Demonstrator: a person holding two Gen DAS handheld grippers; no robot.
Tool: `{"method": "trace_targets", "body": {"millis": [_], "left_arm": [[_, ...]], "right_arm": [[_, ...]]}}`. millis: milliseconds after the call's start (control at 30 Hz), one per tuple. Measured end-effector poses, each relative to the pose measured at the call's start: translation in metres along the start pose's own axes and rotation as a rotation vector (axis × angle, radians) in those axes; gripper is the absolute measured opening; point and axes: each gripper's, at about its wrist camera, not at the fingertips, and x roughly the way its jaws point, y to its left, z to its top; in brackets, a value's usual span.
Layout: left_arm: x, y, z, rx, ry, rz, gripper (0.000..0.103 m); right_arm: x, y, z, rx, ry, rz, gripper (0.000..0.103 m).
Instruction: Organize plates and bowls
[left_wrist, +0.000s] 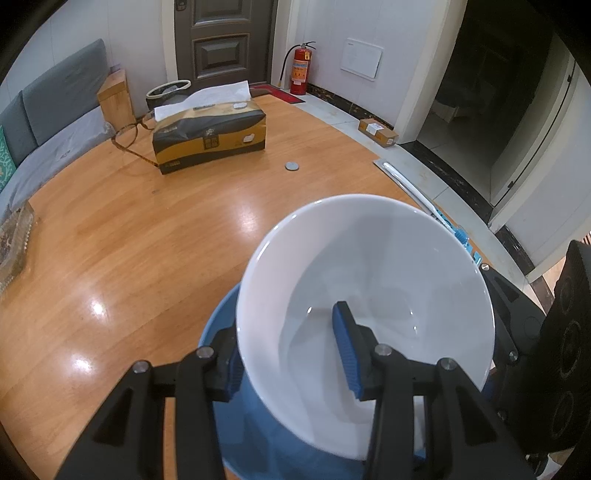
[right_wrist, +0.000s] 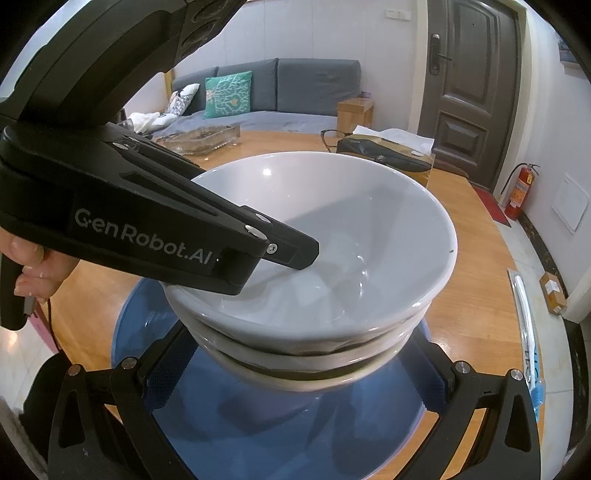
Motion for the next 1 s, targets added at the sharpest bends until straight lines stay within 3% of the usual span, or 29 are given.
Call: {"method": "trace_targets", "body": {"millis": [433, 567, 667, 800, 1000], "left_arm": [[-0.002, 0.001, -0.003, -0.014, 0.002, -0.011, 0.043], [-0.018, -0.001, -0.005, -0.011, -0.043, -0.003, 0.061], [-0.035, -0.004, -0.008, 0.004, -0.078, 0.009, 0.065], [-0.060, -0.006, -0.013, 0.007, -0.133, 0.036, 0.081], [-0.105, -0.003, -0.024, -0.014, -0.236, 0.088, 0.088]], "right_arm": [[-0.002, 0.001, -0.002, 0.002, 0.004, -0.003, 0.101], [-0.011, 0.001, -0.004, -0.007, -0.020, -0.013, 0.102], [-0.019, -0.002, -0.005, -0.005, -0.024, -0.016, 0.102], [-0.035, -0.005, -0.007, 0.000, -0.053, -0.005, 0.102], [-0.064, -0.001, -0.006, -0.018, -0.098, -0.026, 0.102]]}}
